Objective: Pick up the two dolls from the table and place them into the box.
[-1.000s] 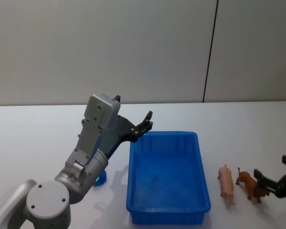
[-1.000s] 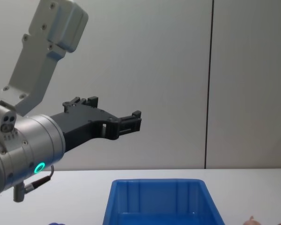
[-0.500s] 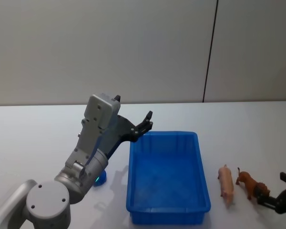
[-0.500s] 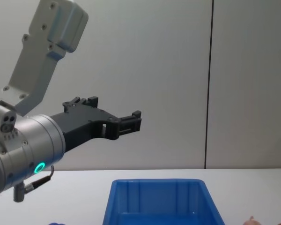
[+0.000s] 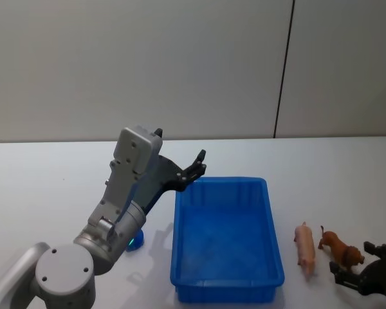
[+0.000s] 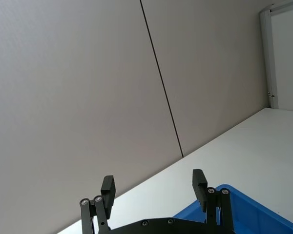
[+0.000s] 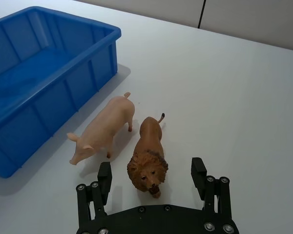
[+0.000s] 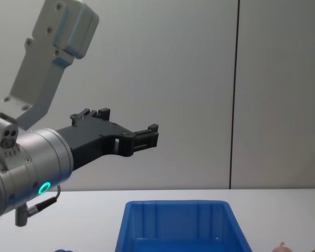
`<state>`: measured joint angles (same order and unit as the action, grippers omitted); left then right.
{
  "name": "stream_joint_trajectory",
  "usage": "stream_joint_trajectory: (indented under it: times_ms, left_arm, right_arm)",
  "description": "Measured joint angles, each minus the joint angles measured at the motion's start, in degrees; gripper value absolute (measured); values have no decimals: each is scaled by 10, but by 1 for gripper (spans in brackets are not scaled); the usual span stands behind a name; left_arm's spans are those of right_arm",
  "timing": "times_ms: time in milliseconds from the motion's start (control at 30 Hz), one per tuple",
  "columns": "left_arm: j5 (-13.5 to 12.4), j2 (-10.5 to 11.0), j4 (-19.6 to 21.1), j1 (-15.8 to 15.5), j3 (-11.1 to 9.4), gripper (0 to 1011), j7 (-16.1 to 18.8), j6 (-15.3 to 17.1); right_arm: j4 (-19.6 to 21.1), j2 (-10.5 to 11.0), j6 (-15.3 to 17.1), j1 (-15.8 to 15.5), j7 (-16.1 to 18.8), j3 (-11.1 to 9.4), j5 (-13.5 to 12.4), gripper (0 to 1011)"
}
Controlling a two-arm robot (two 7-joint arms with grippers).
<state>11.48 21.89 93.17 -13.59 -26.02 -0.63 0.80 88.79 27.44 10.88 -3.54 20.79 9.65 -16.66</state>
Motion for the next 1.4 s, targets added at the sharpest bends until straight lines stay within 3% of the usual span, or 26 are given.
stream_joint_trajectory:
  times_ms: [200,700,1000,1400]
  left_arm:
    - [0,0,0,0,0,1001,0,0]
    - [0,0,0,0,0,1001,0,0]
    - [0,0,0,0,0,1001,0,0]
    - [0,0,0,0,0,1001,0,0]
  right_arm:
    - [-13,-8,6,12,5,5,4,914]
    - [-35,-21,14,35,10,11,4,451]
    - [-37,-23,12,39,10,12,1,440]
    - [-21,-24,-19,45,-9,6,-5,440]
